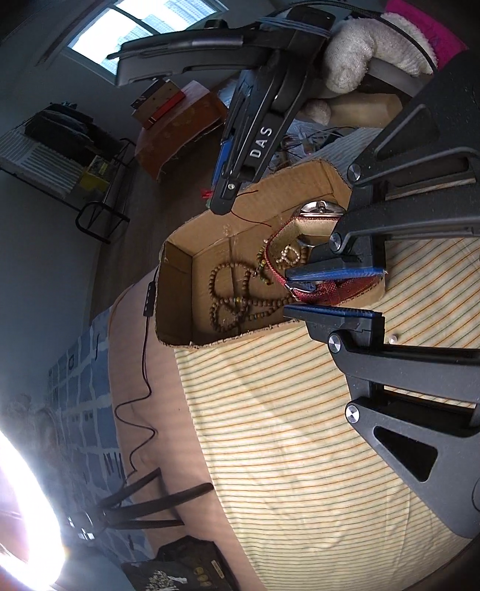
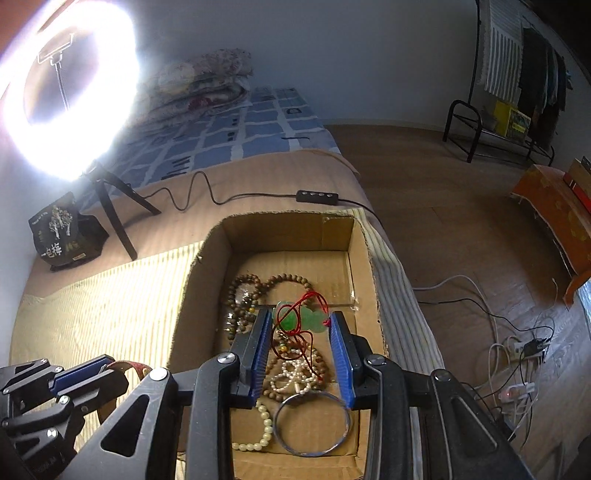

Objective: Organize jewelry
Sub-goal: 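Carry the watch and pendant over the cardboard box with both tools, then open both tools to drop the watch and pendant into the box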

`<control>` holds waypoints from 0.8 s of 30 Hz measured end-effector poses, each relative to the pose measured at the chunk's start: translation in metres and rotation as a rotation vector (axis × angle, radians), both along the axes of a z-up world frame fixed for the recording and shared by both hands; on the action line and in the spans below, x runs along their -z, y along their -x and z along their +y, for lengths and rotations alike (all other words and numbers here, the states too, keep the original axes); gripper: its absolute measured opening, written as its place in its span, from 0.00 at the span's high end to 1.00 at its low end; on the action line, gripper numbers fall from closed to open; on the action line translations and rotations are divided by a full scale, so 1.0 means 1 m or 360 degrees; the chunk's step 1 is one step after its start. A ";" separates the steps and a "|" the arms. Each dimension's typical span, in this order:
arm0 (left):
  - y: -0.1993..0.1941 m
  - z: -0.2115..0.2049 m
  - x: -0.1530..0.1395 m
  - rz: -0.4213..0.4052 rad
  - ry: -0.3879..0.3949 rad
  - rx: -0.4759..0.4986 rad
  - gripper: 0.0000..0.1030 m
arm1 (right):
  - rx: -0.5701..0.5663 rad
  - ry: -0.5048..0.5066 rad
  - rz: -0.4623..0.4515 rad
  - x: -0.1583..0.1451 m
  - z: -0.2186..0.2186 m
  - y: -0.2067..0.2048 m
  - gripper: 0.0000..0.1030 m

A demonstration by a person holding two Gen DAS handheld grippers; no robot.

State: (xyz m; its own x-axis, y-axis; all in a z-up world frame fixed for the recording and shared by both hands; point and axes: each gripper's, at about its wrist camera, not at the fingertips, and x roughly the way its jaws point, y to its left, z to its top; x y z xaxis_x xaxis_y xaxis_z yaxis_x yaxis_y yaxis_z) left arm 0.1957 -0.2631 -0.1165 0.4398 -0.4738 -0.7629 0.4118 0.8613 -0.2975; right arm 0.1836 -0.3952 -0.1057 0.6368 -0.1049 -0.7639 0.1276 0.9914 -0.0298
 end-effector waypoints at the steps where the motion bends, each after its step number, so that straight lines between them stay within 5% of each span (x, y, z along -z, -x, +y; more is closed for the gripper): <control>1: 0.001 -0.002 0.000 -0.0003 -0.0005 0.0005 0.90 | 0.0004 0.0001 0.0004 0.001 -0.001 -0.001 0.69; 24: 0.012 -0.022 0.002 -0.0013 -0.0048 0.0111 0.85 | 0.0014 0.0018 0.0013 0.004 0.001 -0.003 0.66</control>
State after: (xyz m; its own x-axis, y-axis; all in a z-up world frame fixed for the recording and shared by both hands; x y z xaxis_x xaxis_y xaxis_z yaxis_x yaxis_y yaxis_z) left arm 0.1839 -0.2848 -0.1183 0.4125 -0.4804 -0.7740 0.4735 0.8389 -0.2683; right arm 0.1869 -0.3946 -0.1096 0.6293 -0.1190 -0.7680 0.1358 0.9898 -0.0421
